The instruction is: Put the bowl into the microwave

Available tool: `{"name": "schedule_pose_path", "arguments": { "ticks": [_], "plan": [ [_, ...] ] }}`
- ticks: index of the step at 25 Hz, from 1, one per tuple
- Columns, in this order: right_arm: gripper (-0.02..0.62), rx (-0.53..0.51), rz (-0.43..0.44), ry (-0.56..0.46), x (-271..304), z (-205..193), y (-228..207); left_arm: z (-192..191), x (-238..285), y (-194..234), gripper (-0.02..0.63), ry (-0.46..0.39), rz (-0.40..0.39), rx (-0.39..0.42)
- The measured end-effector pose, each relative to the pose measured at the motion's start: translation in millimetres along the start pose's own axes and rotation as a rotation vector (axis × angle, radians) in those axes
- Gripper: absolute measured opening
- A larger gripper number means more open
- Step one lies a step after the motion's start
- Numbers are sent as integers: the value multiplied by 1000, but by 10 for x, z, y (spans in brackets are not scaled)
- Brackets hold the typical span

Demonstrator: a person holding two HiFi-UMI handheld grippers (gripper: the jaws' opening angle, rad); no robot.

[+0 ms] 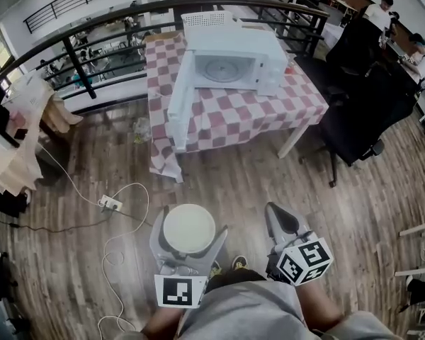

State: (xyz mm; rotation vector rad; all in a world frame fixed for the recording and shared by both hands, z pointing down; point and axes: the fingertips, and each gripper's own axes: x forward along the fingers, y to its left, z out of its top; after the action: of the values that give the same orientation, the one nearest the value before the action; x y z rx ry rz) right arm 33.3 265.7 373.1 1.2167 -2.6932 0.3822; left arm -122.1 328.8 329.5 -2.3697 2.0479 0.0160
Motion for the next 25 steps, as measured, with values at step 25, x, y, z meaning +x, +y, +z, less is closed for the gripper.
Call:
{"name": "schedule_pose_path", "arguments": {
  "ticks": [25],
  "plan": [
    [-3, -36, -76, -84, 569, 536, -787, 33, 997, 108, 531, 1, 56, 40]
  ]
}}
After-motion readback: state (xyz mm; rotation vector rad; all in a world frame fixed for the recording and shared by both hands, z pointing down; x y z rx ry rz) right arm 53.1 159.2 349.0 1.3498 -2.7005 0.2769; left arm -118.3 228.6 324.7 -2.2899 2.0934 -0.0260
